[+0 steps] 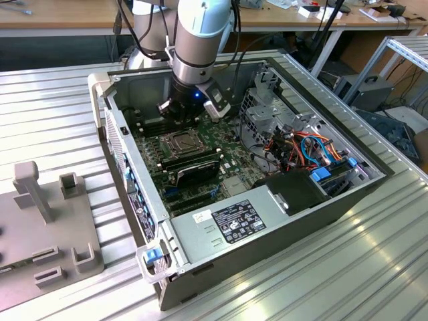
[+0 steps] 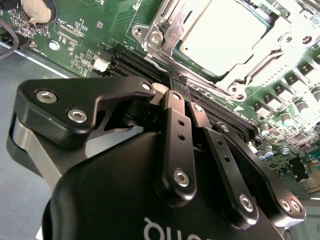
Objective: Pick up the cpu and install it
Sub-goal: 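Install the first cpu locking lever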
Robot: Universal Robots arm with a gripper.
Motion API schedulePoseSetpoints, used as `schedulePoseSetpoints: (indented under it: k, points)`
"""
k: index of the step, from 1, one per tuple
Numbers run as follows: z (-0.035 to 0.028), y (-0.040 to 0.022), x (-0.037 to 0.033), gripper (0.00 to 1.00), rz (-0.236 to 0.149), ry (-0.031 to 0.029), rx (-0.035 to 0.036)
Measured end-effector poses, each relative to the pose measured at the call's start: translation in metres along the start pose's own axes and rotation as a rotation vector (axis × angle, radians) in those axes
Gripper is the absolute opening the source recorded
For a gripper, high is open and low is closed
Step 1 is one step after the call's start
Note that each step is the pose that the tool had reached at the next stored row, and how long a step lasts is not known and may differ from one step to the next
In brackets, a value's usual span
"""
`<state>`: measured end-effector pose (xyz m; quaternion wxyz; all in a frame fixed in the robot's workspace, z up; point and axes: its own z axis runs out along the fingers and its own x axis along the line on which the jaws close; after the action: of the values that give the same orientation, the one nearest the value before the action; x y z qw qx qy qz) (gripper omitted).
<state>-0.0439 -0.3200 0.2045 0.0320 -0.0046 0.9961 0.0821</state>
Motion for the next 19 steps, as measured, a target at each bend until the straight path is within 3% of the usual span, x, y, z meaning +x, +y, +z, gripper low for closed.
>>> schedulePoseSetpoints:
  k: [8, 19]
  points:
    - [0.0017, -0.0004, -0.0005, 0.11, -0.001, 0.0003, 0.0094]
    - [0.0035, -0.0006, -0.0007, 0.11, -0.001, 0.0002, 0.0105]
